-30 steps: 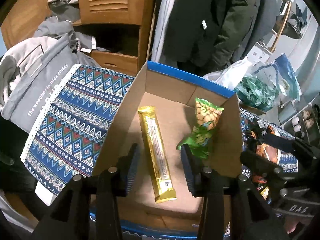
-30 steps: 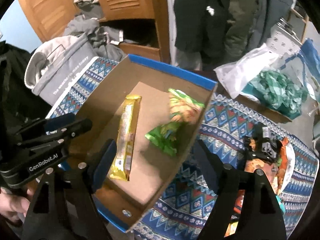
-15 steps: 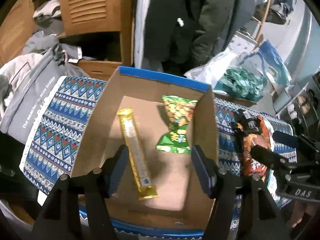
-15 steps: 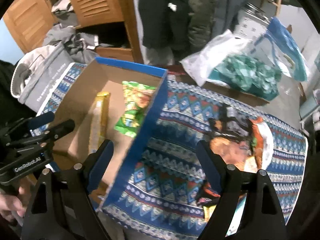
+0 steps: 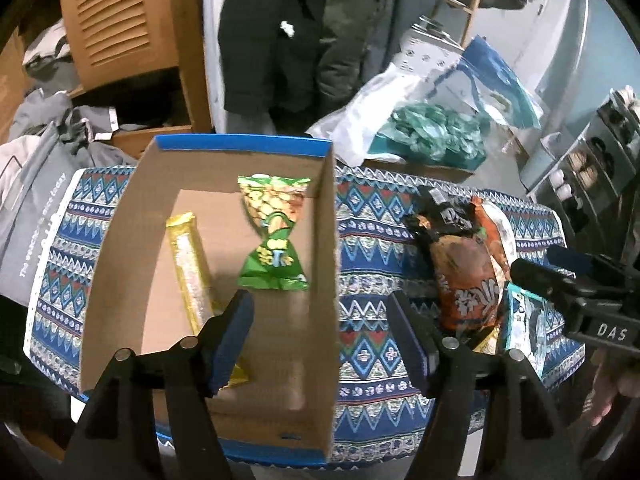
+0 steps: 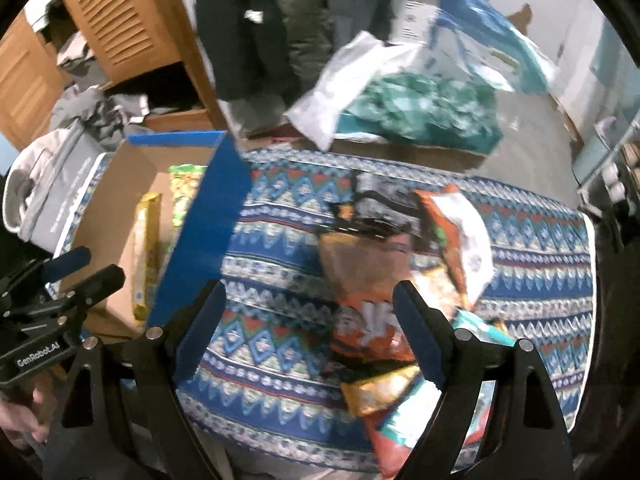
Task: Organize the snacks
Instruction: 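Move both grippers back over the snack pile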
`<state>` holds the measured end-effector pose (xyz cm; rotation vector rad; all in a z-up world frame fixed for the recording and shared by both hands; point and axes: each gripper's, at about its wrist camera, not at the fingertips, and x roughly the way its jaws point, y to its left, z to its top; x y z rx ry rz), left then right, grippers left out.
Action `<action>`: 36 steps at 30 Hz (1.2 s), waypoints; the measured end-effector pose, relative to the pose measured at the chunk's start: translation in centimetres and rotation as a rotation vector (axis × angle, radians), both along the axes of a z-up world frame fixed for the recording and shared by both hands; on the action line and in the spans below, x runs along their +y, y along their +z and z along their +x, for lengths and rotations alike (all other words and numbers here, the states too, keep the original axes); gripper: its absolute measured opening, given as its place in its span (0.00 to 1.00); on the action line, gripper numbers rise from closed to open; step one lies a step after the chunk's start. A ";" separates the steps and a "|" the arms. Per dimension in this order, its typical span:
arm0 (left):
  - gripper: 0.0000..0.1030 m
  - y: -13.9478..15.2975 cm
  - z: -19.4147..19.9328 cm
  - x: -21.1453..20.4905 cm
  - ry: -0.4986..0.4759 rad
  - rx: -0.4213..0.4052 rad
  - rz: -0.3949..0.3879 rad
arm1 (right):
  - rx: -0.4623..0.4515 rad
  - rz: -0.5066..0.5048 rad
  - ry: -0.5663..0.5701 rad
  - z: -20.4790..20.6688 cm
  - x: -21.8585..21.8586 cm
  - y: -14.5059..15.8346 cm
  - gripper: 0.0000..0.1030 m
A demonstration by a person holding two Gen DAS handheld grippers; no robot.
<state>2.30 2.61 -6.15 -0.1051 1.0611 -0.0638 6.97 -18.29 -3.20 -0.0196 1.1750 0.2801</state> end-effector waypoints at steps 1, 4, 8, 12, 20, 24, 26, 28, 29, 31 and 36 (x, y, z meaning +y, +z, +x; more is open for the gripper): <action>0.68 -0.1 0.0 -0.5 -0.004 0.004 0.003 | 0.000 -0.002 -0.011 -0.1 -0.6 0.0 0.82; 0.68 -0.3 0.1 -1.7 -0.017 0.017 0.001 | -0.001 -0.009 -0.043 -0.5 -2.4 -0.1 0.83; 0.72 -0.4 -0.1 -3.4 -0.043 0.024 0.009 | -0.010 -0.036 -0.085 -1.4 -4.6 -0.4 0.83; 0.76 -0.6 -0.4 -5.7 -0.078 0.018 0.016 | 0.021 -0.052 -0.143 -1.9 -7.1 -1.7 0.83; 0.76 -2.4 -0.5 -9.2 -0.128 0.059 0.059 | 0.095 -0.065 -0.315 -2.4 -12.7 -5.2 0.83; 0.76 -3.1 -0.2 -10.4 -0.137 0.066 0.075 | 0.129 -0.072 -0.360 -2.6 -14.2 -6.8 0.83; 0.76 -3.6 0.0 -10.8 -0.137 0.076 0.074 | 0.147 -0.085 -0.365 -2.7 -14.5 -7.7 0.83; 0.76 -4.2 0.2 -11.2 -0.134 0.088 0.071 | 0.164 -0.095 -0.368 -2.8 -14.5 -8.5 0.83; 0.76 -4.6 0.2 -11.4 -0.131 0.094 0.069 | 0.175 -0.102 -0.367 -2.8 -14.5 -8.9 0.83; 0.76 -5.3 0.3 -11.7 -0.128 0.105 0.068 | 0.188 -0.115 -0.362 -2.8 -14.3 -9.6 0.83; 0.76 -7.1 0.5 -12.8 -0.129 0.127 0.090 | 0.200 -0.149 -0.368 -2.7 -14.1 -10.9 0.83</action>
